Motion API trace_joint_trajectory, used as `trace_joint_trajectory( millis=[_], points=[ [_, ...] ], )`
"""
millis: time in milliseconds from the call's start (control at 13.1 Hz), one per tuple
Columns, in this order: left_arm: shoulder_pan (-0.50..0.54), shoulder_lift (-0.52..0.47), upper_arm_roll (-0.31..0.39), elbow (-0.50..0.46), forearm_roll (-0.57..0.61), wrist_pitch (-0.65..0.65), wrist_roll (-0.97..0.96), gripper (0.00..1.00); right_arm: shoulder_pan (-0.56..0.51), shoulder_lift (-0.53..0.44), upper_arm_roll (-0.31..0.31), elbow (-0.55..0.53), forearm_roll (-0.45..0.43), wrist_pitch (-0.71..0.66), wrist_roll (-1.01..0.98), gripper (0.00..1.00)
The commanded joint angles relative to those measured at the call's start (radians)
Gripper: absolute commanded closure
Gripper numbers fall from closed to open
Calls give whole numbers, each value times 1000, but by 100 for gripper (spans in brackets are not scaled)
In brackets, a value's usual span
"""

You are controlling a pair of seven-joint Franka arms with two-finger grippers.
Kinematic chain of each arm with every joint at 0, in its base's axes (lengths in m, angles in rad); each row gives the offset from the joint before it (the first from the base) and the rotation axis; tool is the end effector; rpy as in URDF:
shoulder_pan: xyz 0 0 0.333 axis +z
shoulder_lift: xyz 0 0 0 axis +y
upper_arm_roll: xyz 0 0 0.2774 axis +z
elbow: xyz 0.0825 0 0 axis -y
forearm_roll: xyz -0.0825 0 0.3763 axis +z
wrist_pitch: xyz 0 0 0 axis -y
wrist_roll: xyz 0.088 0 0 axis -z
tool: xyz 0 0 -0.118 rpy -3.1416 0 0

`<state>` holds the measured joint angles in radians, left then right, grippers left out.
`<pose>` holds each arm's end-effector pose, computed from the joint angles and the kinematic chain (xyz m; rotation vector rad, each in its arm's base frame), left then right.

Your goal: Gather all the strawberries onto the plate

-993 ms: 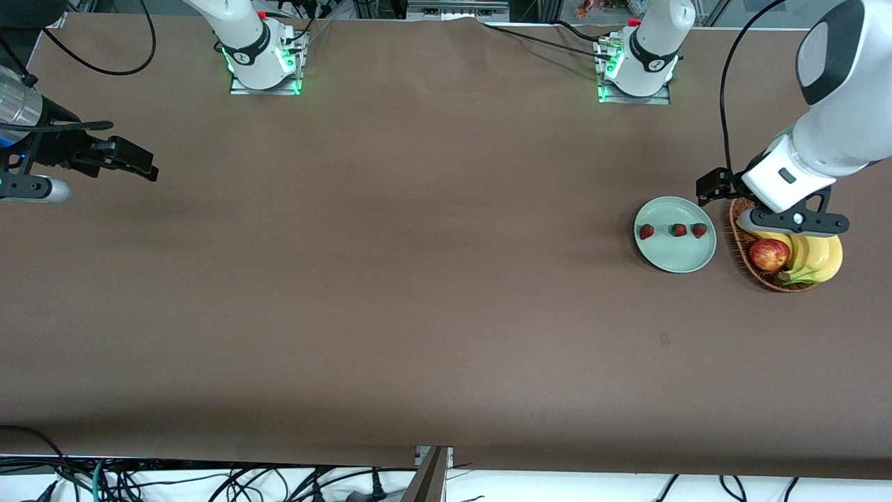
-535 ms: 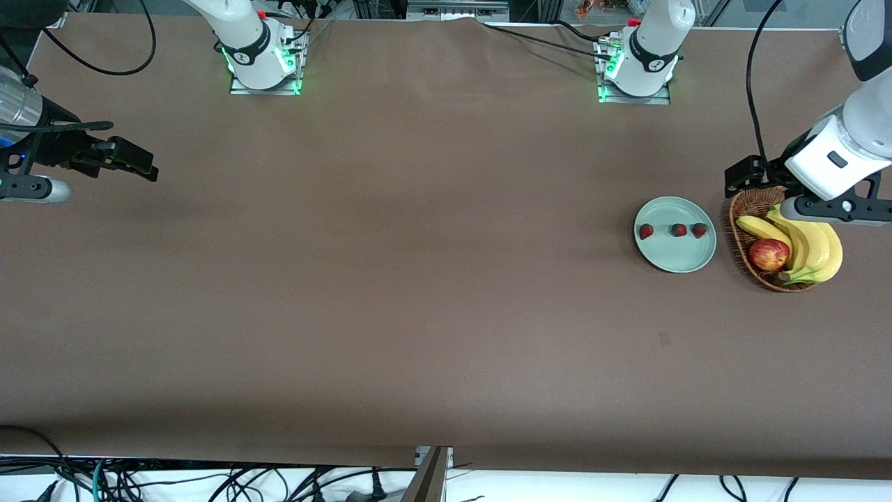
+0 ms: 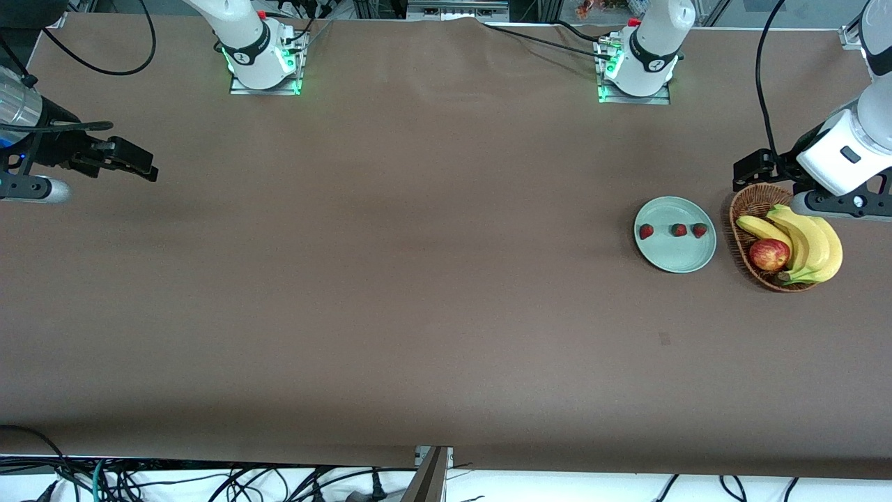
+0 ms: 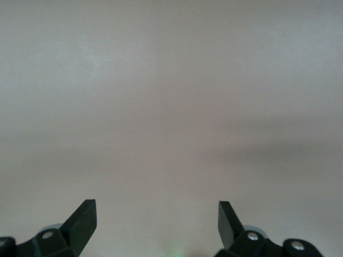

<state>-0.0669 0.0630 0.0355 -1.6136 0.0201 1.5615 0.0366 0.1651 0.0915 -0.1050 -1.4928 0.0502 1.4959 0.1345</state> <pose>0.5564 -0.0155 0.5197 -3.1126 0.1073 0.1795 0.5605 0.0423 0.5542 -3.1044 0.1131 0.1421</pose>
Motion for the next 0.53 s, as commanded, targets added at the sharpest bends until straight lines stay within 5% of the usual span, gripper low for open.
trace_joint_trajectory(
  millis=[0,458],
  points=[
    [6,17,0,41,-29,-23,25,0,-15,8,11,22,-10,-5,-18,0],
    [6,17,-5,41,-62,-21,16,0,-15,8,11,22,-12,-5,-18,0]
  ],
)
